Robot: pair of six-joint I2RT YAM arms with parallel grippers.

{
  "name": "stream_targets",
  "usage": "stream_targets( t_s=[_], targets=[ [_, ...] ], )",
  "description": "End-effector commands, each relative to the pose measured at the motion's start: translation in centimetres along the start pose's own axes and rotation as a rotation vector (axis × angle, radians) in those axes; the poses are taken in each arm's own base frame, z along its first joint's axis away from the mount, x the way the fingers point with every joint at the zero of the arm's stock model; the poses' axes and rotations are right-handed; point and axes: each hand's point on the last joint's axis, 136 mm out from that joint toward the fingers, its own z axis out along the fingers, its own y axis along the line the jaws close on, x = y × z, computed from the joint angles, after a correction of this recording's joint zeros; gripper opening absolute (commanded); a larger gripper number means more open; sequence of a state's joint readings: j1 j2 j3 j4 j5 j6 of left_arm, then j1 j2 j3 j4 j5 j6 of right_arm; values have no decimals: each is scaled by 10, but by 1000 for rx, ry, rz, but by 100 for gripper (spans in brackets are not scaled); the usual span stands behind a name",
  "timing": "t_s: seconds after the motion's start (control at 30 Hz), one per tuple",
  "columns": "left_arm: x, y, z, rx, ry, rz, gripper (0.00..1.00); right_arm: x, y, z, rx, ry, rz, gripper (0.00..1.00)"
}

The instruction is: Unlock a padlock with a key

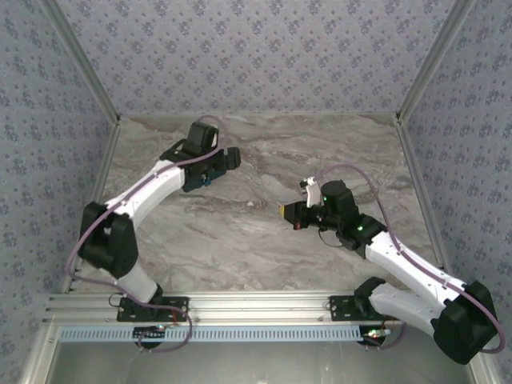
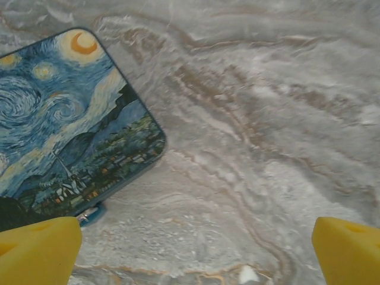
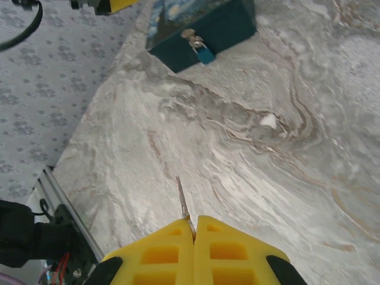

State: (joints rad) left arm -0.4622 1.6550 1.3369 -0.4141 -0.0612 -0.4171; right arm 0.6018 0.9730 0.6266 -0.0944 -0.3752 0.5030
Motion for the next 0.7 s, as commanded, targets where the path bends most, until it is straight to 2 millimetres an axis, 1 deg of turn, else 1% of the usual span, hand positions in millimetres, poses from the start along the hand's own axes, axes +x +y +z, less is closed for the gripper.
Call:
stream_targets(
  t_s=[0.0,0.17,0.37,0.57,0.67],
  targets=[
    [-10,15,11,-77,33,45,99,9,-13,-4,65,23,-12,0],
    [-15,18,40,-122,85,90,99,13,-17,-5,79,35,-7,0],
    [-17,13,67,-121,136,126,99,15,-19,-5,86,39,2,0],
    [-12,9,88,-110,182,138,99,15,-19,-5,89,43,3,0],
    [-7,7,92,-100,197,138,99,16,-19,-6,91,46,5,0]
  ],
)
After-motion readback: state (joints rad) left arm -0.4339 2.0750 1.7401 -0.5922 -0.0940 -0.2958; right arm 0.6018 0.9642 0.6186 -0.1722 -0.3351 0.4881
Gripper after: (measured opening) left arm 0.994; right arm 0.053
